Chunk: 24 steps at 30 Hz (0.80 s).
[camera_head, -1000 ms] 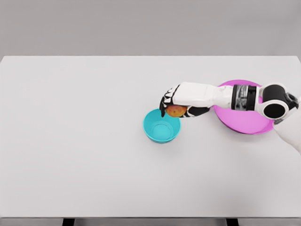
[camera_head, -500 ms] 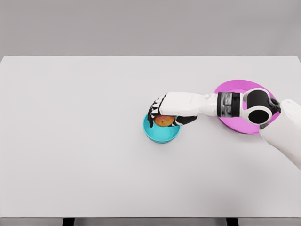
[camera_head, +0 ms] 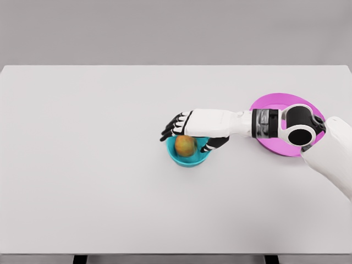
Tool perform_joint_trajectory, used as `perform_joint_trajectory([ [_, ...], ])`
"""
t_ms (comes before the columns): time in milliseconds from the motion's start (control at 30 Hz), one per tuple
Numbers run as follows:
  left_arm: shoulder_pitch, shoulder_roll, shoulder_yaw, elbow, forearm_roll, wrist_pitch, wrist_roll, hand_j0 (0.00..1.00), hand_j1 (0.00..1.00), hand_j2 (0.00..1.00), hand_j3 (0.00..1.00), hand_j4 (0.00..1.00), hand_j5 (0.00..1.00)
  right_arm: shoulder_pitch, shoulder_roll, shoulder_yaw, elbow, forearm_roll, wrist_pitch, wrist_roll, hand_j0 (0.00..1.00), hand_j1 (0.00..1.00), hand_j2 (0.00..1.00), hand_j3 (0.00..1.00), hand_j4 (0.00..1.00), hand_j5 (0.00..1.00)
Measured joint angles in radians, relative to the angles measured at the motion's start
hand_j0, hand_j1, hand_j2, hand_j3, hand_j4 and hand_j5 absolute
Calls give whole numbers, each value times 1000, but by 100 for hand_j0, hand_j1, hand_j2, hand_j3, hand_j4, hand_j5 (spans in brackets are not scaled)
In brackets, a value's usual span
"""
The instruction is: Put the apple from the pink plate into the blue bowl with your right arm
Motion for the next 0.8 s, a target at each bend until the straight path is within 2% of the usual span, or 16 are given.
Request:
perform_joint_trajectory([
  [200,0,0,0,0,0,0,0,100,100,100,100,100,100,-8,-1,-6,-6,-1,0,0,100,100,100,100,100,100],
  [267,0,0,0,0,0,0,0,100,100,100,100,100,100,6,-6,-34,-14,-2,-1,0,100,100,100,100,100,100],
  [333,0,0,0,0,0,0,0,100,100,100,100,100,100,31,-18,-96,-20,-3,-1,0,100,100,100,100,100,100],
  [467,0,0,0,0,0,0,0,100,100,100,100,100,100,118,-61,-281,-16,-10,-1,0,100,100,100,100,100,100],
  [633,0,0,0,0,0,0,0,100,100,100,100,100,100,144,-113,-435,69,-13,0,0,100,100,100,100,100,100],
  [733,0,0,0,0,0,0,0,100,100,100,100,100,100,250,-124,-534,103,-10,-2,0,100,100,100,100,100,100],
  [800,0,0,0,0,0,0,0,100,100,100,100,100,100,278,-128,-600,112,-10,-1,0,100,100,100,100,100,100],
])
